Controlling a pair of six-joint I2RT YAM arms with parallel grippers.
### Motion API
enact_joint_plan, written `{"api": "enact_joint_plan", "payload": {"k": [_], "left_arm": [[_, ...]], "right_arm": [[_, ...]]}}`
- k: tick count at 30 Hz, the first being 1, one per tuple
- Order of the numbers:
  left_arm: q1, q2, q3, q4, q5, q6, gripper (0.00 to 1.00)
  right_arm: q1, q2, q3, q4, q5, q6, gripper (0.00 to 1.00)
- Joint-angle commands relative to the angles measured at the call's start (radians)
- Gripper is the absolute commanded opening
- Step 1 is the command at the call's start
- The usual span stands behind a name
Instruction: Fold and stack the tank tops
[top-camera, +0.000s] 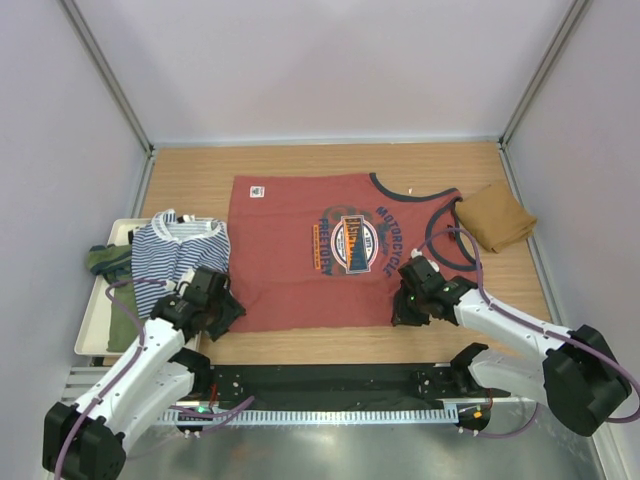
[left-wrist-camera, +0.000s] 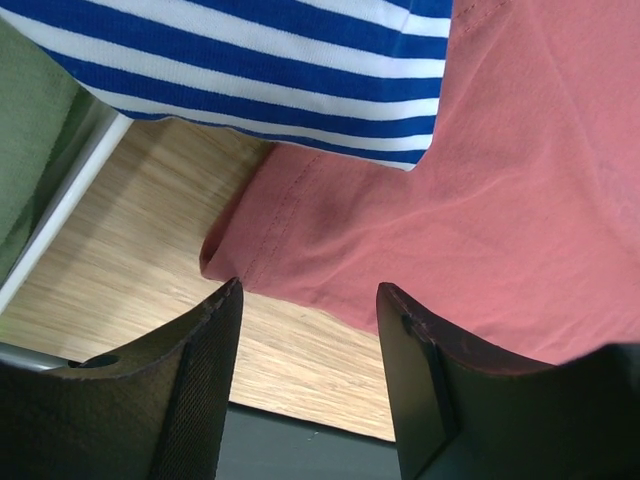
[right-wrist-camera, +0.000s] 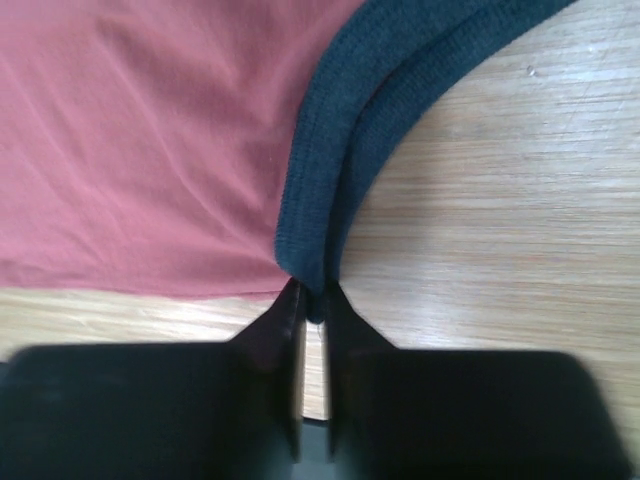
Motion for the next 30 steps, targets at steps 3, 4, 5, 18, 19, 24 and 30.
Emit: {"api": "enact_joint_plan", "payload": {"k": [3, 4, 5, 18, 19, 24, 30], "left_arm": [[-0.016, 0.005, 0.008, -0.024, -0.056, -0.036, 0.56], [-0.017, 0.006, 0.011, -0.029, -0.059, -0.039, 0.55], [-0.017, 0.011, 0.014, -0.038, -0.062, -0.044, 0.54], [-0.046, 0.095, 0.042, -0.115, -0.194, -0.136, 0.44], [-0.046, 0.098, 0.033, -0.103, -0.205, -0.139, 0.43], [-0.046, 0.135, -0.013, -0.017, -0.187, -0.147, 0.38], [-0.046, 0.161, -0.007, 0.013, -0.147, -0.119, 0.03]], "right_arm": [[0.009, 0.026, 0.007, 0.056, 0.021, 0.002, 0.01], [0.009, 0.024, 0.002, 0.061, 0.019, 0.001, 0.01], [0.009, 0.021, 0.0, 0.064, 0.019, 0.001, 0.01], [0.007, 0.012, -0.001, 0.087, 0.01, 0.002, 0.01], [0.007, 0.014, 0.0, 0.087, 0.012, -0.001, 0.01], [0.009, 0.001, -0.003, 0.082, 0.01, -0.004, 0.01], [0.009, -0.031, 0.006, 0.049, 0.01, -0.01, 0.01]]}}
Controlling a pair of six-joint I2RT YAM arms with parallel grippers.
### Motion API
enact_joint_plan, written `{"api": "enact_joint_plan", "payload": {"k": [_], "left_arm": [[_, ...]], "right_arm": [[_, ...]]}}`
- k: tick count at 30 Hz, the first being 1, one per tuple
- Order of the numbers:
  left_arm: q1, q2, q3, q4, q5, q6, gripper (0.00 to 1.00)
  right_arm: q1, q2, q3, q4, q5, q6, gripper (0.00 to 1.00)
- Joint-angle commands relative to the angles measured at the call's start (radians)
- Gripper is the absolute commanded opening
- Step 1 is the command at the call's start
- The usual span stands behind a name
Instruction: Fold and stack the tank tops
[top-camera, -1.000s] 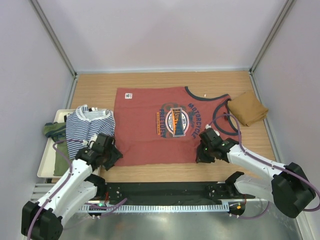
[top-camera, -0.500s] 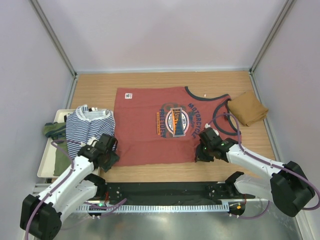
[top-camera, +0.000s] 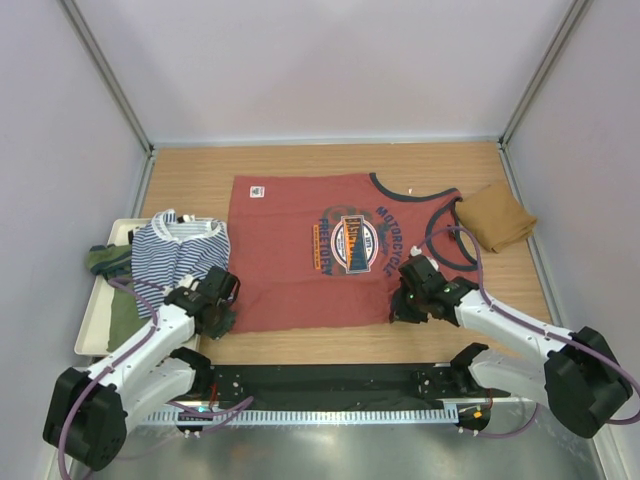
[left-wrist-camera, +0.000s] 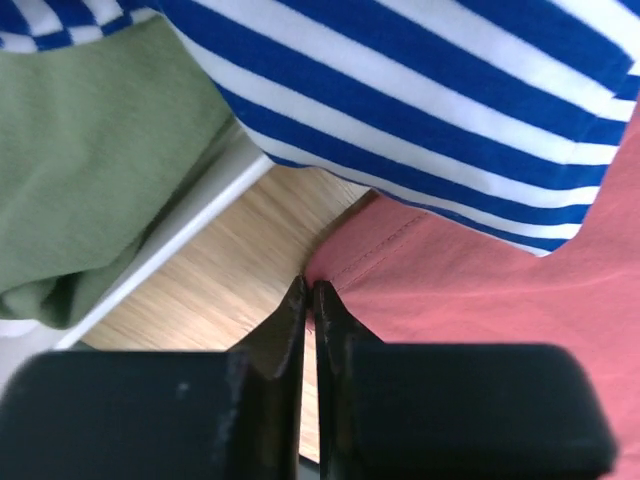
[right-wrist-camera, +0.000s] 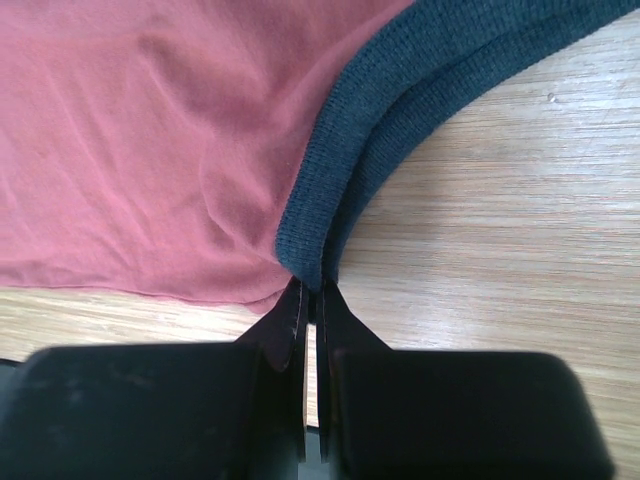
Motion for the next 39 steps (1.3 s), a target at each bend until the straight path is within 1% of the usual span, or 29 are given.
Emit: {"api": "enact_joint_plan", "payload": {"k": [1, 7, 10, 12, 15, 20, 23, 26, 31, 35, 39], "left_arm": [[-0.004, -0.008, 0.002, 0.048, 0.03, 0.015, 0.0], [-0.004, -0.108, 0.019, 0.001, 0.05, 0.004, 0.0], [-0.004, -0.136, 0.064, -0.034, 0.052, 0.003, 0.0], [-0.004, -0.128, 0.109, -0.051, 0.043, 0.01, 0.0], [-0.004, -0.087, 0.167, -0.062, 0.014, 0.017, 0.0], [0.003, 0.005, 0.274, -0.051, -0.009, 0.021, 0.0], [0.026, 0.065, 0.328, -0.04, -0.015, 0.033, 0.0], [0.072, 0.097, 0.357, -0.034, -0.012, 0.046, 0.0], [0.169, 0.11, 0.359, 0.016, 0.015, 0.064, 0.0], [0.19, 0.165, 0.388, 0.047, 0.024, 0.066, 0.0], [0.21, 0.232, 0.427, 0.064, 0.034, 0.07, 0.0]], "right_arm": [[0.007, -0.043, 0.015, -0.014, 0.011, -0.013, 0.01], [0.007, -0.072, 0.07, -0.084, 0.056, -0.025, 0.01], [0.007, -0.062, 0.11, -0.095, 0.07, -0.037, 0.01], [0.005, -0.039, 0.15, -0.103, 0.077, -0.048, 0.01], [0.001, -0.014, 0.21, -0.122, 0.12, -0.06, 0.01], [-0.033, 0.038, 0.3, -0.127, 0.114, -0.106, 0.01], [-0.061, 0.092, 0.336, -0.126, 0.111, -0.135, 0.01], [-0.094, 0.148, 0.385, -0.124, 0.099, -0.165, 0.01], [-0.166, 0.207, 0.422, -0.104, 0.059, -0.205, 0.01], [-0.217, 0.273, 0.471, -0.092, 0.021, -0.231, 0.01], [-0.229, 0.323, 0.515, -0.095, 0.01, -0.248, 0.01]]}}
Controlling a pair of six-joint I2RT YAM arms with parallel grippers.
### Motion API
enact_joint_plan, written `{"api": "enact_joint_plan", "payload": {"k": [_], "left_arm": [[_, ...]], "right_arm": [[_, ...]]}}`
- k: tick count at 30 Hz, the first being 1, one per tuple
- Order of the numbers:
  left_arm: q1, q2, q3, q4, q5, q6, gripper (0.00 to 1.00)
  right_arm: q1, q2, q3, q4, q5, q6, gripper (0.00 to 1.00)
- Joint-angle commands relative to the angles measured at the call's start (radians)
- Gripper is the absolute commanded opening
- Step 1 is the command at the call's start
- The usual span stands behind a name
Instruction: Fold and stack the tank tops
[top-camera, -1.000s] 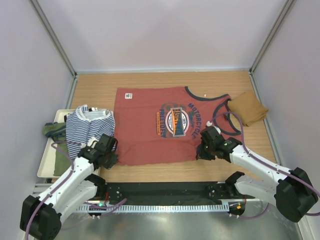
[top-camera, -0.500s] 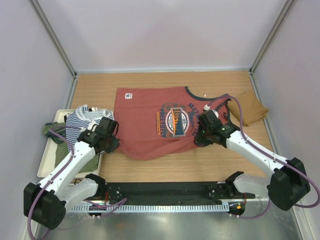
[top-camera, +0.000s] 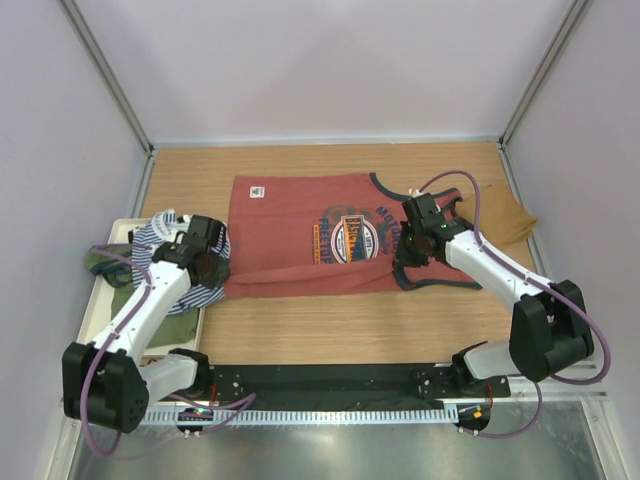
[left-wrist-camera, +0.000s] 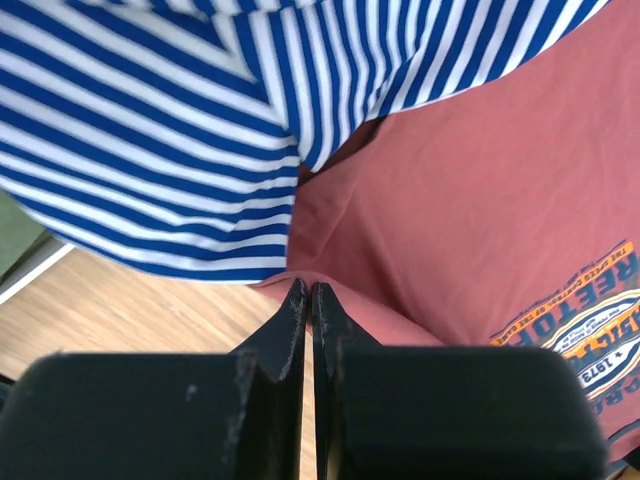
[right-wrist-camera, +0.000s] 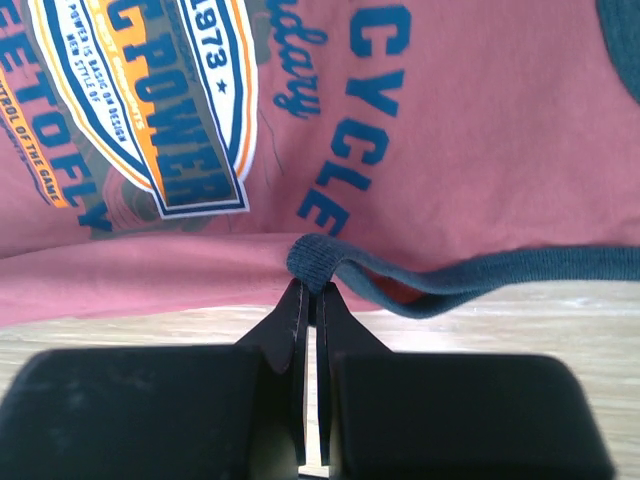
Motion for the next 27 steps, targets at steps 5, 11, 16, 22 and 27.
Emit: {"api": "enact_joint_plan", "payload": {"k": [5, 11, 16, 22, 27], "left_arm": [[0.057, 0.092, 0.088, 0.085, 0.006, 0.032, 0.0], [0.082, 0.157, 0.114, 0.119, 0.01, 0.047, 0.0], [0.086, 0.244, 0.164, 0.142, 0.024, 0.07, 0.0], [0.086, 0.313, 0.224, 0.148, 0.017, 0.087, 0.0], [0.088, 0.379, 0.253, 0.163, 0.012, 0.096, 0.0]], "right_arm": [[-0.017, 0.076, 0.105, 0.024, -0.014, -0.046, 0.01], [-0.028, 0.142, 0.151, 0.03, -0.011, -0.055, 0.01], [-0.052, 0.193, 0.194, 0.028, -0.015, -0.064, 0.01], [-0.066, 0.237, 0.231, 0.027, -0.005, -0.061, 0.01], [-0.077, 0.286, 0.271, 0.027, 0.003, -0.058, 0.01]]}}
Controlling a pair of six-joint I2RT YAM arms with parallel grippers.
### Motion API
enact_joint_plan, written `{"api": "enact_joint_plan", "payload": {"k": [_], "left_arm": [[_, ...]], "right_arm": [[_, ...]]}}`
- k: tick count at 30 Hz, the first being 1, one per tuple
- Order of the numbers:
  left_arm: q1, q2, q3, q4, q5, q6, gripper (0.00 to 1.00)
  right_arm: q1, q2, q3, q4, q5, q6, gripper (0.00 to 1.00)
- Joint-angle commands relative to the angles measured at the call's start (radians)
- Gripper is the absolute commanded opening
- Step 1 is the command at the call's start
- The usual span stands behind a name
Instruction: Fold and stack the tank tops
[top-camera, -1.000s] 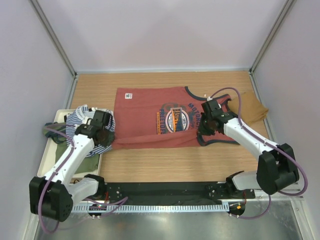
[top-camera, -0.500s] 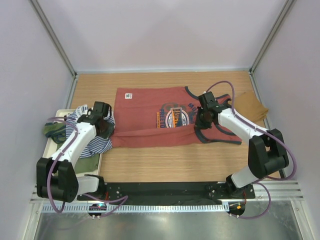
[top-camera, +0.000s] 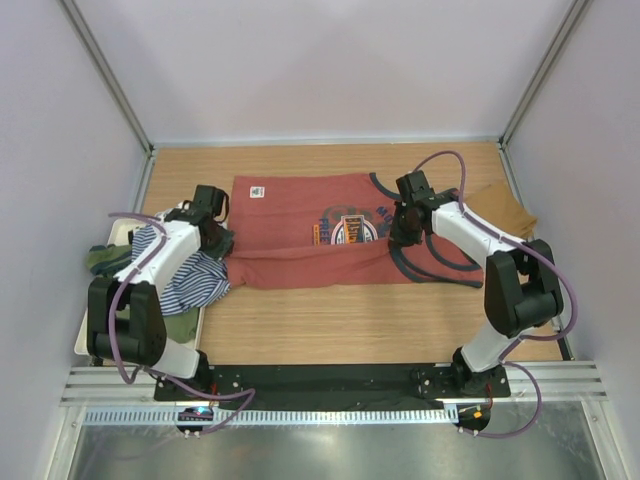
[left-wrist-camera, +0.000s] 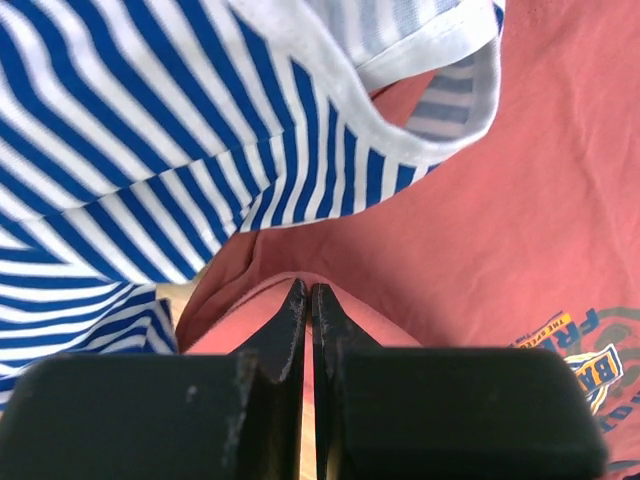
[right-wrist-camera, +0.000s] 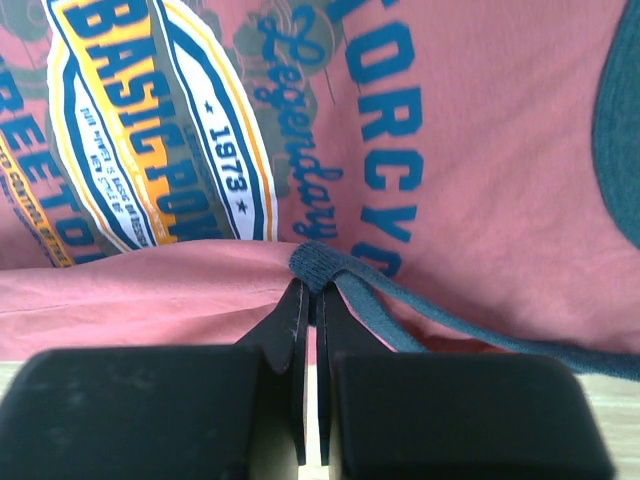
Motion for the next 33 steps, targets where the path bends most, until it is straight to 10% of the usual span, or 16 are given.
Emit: {"api": "enact_joint_plan", "payload": {"k": [1, 17, 25, 33], "left_arm": [[0.009, 0.044, 0.056, 0.035, -0.019, 0.023, 0.0], [0.012, 0.199, 0.119, 0.164, -0.068, 0.075, 0.08], [0.0, 0.199, 0.165, 0.191, -0.101, 0.17, 0.67], [-0.108, 0.013, 0.084, 0.133, -0.308, 0.202, 0.74]], "right_arm": [[-0.012, 0.026, 0.054, 0.018, 0.02, -0.006, 0.01], [-0.027, 0.169, 0.126, 0.05, 0.06, 0.023, 0.05], [-0.027, 0.057, 0.072, 0.13, 0.106, 0.056, 0.45], [0.001, -0.182, -0.107, 0.131, 0.036, 0.013, 0.47]]}}
